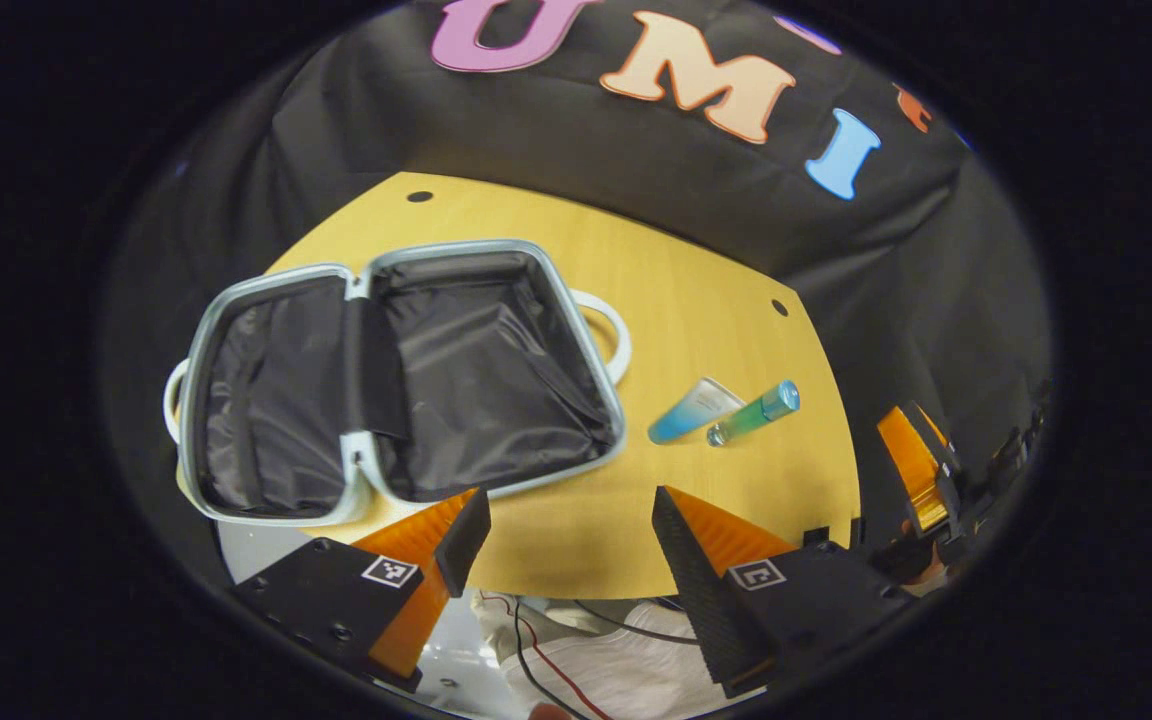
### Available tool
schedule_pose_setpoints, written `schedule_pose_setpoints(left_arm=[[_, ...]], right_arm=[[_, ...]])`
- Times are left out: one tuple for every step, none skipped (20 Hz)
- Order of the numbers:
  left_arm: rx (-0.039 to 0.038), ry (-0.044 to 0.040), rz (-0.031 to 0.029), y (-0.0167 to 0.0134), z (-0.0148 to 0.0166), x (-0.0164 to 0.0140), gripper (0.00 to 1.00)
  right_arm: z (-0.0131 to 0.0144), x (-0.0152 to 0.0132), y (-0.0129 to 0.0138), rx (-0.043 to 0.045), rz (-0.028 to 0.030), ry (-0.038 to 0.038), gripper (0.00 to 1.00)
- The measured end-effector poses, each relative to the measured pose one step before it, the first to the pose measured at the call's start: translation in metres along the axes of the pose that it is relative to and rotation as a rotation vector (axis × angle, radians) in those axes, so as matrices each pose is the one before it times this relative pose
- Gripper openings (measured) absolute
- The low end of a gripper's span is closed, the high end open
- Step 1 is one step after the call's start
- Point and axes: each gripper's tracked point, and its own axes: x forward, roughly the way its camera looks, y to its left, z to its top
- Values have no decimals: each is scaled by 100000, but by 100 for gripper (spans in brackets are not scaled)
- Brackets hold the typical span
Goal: First open the suitcase, pack the skin care products into it, and then close the suitcase.
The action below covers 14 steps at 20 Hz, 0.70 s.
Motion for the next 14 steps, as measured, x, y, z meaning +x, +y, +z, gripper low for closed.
schedule_pose_setpoints(left_arm=[[2312, -858, -107, -892, -462, 1067, 99], [2733, -582, 457, -723, -392, 948, 96], [2630, -811, -76, -974, -292, 797, 96], [2145, -1109, -746, -1061, -64, 636, 97], [1872, -1091, -1335, -1281, 16, 846, 96], [1048, -789, -1213, -913, 36, 850, 97], [733, -888, -688, -818, 60, 778, 96], [1202, -1346, 208, -645, 256, 870, 96], [1157, -1423, -129, -616, 254, 827, 96], [1392, -4546, 1669, -293, 671, 961, 96], [1443, -6010, 772, -194, 1047, 1116, 96], [498, -3746, 898, -118, 511, 1147, 96], [303, -2391, 287, -162, -223, 889, 96], [264, -500, -776, -463, -346, 913, 96]], right_arm=[[-606, 93, -15, 373, 1434, 1662, 100], [-781, 84, 80, 490, 1475, 1776, 99], [-650, 148, 30, 320, 1459, 1786, 99], [-765, 181, -59, -55, 1013, 1405, 99], [-651, 173, -112, -310, 836, 1388, 99], [-553, 109, -150, -367, 778, 1254, 99], [-472, 161, -145, -273, 737, 1271, 99], [-593, 52, -199, -273, 636, 852, 99], [-327, -1, -239, -335, 325, 739, 99], [-668, -33, -251, -282, 520, 940, 99], [-566, -20, -190, -399, 488, 908, 99], [-581, 241, -205, -651, 311, 1158, 98], [-494, 1, -160, -569, 222, 932, 97], [-461, 14, -81, -311, 170, 575, 97]])
